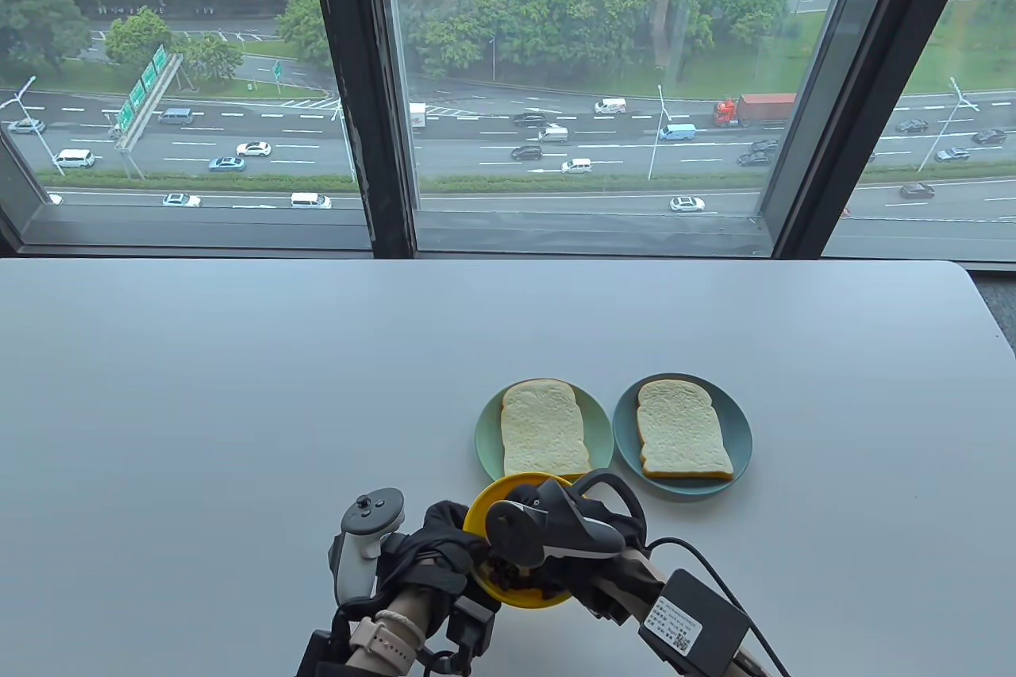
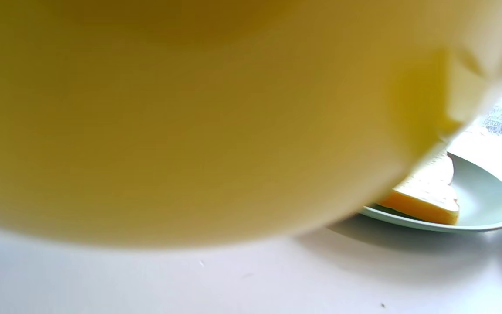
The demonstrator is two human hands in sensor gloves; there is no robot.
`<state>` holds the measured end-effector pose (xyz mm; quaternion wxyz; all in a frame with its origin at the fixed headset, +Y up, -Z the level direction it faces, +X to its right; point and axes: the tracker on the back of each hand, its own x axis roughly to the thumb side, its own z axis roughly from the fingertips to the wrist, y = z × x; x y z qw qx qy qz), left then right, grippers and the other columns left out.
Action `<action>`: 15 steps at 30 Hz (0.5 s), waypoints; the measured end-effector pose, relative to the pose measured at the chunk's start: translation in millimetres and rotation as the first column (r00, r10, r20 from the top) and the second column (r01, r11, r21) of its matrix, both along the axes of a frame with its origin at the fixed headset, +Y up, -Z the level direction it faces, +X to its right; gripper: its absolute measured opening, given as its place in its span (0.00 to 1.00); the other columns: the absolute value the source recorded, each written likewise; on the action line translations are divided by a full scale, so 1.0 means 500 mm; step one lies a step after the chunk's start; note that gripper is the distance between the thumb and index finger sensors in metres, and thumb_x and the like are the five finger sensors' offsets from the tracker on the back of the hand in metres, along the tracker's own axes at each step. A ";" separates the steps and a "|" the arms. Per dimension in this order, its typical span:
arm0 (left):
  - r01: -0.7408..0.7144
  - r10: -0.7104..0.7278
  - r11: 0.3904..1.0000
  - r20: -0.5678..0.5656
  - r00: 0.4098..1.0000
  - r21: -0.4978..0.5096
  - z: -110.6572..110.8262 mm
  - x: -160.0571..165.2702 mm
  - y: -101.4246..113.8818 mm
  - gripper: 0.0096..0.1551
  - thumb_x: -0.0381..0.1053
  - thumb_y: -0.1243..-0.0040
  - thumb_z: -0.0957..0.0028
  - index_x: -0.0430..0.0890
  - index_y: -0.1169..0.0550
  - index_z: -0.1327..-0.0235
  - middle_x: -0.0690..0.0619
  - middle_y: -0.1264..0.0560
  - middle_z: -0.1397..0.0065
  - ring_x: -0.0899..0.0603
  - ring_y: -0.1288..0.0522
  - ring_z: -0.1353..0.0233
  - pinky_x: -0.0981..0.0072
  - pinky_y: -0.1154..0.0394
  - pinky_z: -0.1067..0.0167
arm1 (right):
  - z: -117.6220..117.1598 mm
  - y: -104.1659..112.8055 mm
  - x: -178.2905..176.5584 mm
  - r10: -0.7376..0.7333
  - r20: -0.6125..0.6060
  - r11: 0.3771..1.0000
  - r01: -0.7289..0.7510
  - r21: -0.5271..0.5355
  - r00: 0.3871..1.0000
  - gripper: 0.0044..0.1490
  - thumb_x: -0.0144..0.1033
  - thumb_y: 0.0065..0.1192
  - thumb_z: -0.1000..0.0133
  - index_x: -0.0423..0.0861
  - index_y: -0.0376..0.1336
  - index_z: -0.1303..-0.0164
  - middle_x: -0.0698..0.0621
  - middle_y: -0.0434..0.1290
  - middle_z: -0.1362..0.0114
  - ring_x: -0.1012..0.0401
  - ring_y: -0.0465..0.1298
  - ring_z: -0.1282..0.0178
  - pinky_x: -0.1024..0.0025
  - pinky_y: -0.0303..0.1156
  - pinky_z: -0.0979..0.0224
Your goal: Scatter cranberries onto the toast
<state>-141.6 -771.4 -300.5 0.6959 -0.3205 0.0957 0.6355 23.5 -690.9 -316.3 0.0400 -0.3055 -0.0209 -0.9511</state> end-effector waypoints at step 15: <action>-0.056 0.058 0.996 0.025 0.998 -0.073 0.006 0.015 -0.020 0.31 0.42 0.43 0.50 0.50 0.44 0.39 0.40 0.35 0.46 0.37 0.28 0.56 0.60 0.11 0.70 | -0.075 0.079 0.049 -0.209 -0.004 0.966 0.206 -0.154 0.978 0.26 0.36 0.73 0.62 0.64 0.66 0.55 0.54 0.67 0.35 0.58 0.76 0.40 0.83 0.86 0.53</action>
